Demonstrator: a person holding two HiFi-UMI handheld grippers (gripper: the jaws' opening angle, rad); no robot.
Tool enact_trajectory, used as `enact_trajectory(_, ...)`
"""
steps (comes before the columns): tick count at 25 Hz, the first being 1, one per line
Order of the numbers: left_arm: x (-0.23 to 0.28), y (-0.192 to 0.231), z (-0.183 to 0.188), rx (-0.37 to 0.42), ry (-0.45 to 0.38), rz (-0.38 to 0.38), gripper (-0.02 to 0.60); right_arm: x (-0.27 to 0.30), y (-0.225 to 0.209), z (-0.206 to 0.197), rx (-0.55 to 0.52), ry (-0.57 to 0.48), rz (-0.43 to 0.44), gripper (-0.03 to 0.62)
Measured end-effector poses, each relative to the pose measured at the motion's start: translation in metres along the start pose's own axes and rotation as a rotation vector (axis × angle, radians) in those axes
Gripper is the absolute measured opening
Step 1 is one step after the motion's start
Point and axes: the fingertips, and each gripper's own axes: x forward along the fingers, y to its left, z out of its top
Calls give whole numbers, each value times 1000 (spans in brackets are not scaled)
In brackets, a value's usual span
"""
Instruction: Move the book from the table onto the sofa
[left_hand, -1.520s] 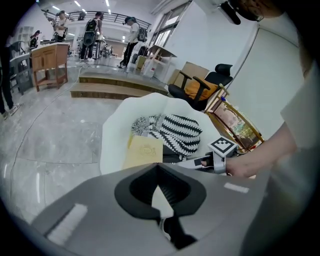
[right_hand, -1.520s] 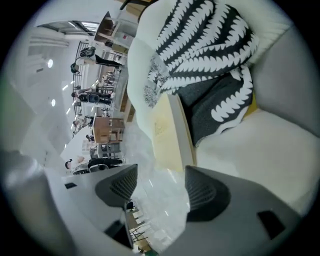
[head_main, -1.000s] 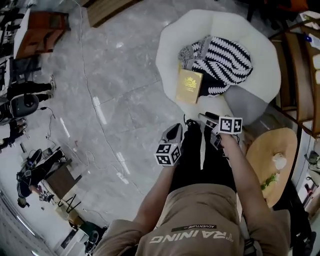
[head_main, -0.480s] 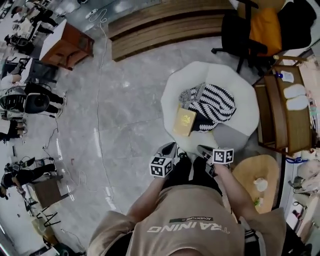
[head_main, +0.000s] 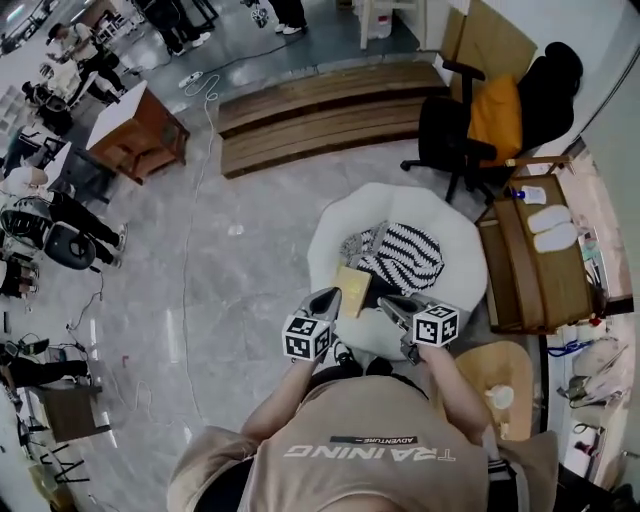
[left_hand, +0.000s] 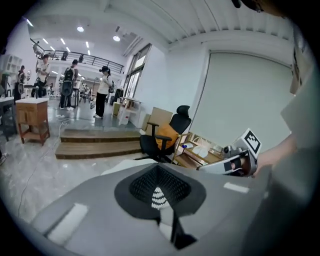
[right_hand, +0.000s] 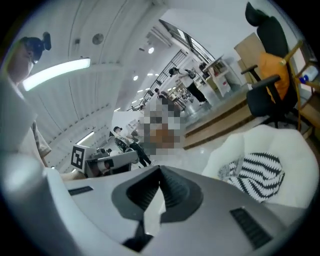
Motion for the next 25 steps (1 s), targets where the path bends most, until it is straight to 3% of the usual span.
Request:
enact_trajectory(5, -11, 0, 62, 88, -93, -5, -2, -6, 15, 52, -133, -101, -76, 6)
enact_trajectory(12, -26, -8, 115, 164, -170, -47, -2, -16, 48, 130, -452, -179, -167, 6)
enact_trajectory(19, -51, -10, 175, 231, -285, -45, -2, -20, 95, 189, -586, -288, -141, 6)
enact_trajectory(25, -59, -20, 188, 260, -323, -41, -2, -35, 112, 206, -637, -340, -185, 6)
